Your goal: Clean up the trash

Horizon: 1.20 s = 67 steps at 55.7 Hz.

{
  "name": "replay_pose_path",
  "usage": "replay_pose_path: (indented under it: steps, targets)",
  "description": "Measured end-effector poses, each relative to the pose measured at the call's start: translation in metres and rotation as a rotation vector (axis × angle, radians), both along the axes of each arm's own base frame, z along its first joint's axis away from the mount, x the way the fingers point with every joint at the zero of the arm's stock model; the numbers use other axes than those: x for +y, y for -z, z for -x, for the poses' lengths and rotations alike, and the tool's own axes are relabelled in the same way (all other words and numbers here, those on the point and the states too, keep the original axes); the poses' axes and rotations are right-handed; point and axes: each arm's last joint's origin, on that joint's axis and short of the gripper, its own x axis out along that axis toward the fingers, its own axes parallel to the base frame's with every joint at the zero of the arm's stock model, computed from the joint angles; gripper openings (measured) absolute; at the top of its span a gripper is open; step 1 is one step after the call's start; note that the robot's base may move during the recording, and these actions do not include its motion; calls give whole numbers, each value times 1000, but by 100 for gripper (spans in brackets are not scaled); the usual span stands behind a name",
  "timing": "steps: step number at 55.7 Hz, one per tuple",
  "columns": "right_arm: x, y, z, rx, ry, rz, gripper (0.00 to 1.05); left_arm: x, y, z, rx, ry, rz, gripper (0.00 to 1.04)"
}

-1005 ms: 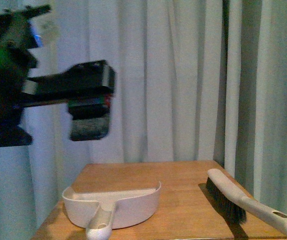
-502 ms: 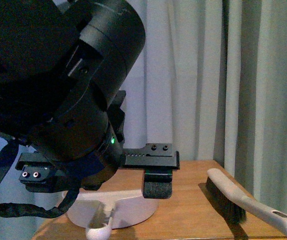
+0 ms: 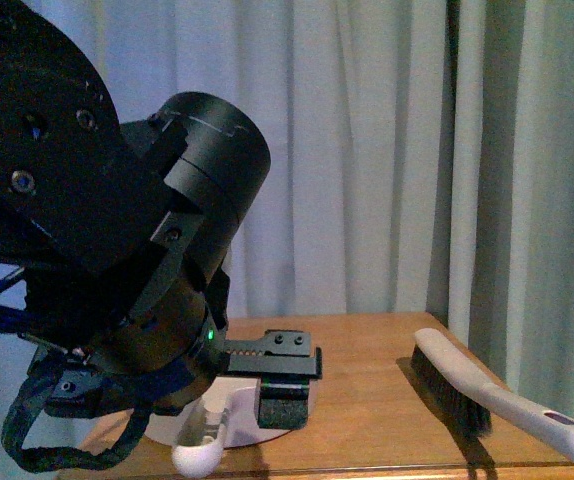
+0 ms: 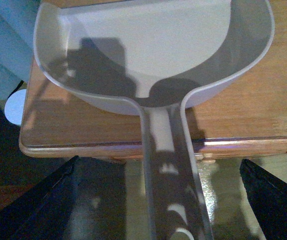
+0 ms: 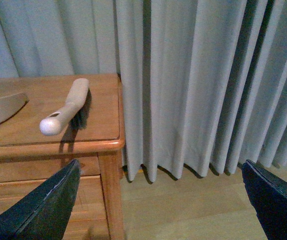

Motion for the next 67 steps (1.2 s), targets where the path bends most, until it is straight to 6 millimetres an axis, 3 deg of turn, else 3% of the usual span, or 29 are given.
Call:
replay_pose_path:
  steps: [33, 56, 67]
  targets:
    - [0, 0, 0, 0, 0, 0, 97, -4, 23, -7, 23, 20, -40, 97]
    - [0, 0, 0, 0, 0, 0, 97, -4, 24, -7, 24, 31, -43, 32]
    - [0, 0, 0, 0, 0, 0, 97, -4, 24, -7, 11, 39, -40, 29]
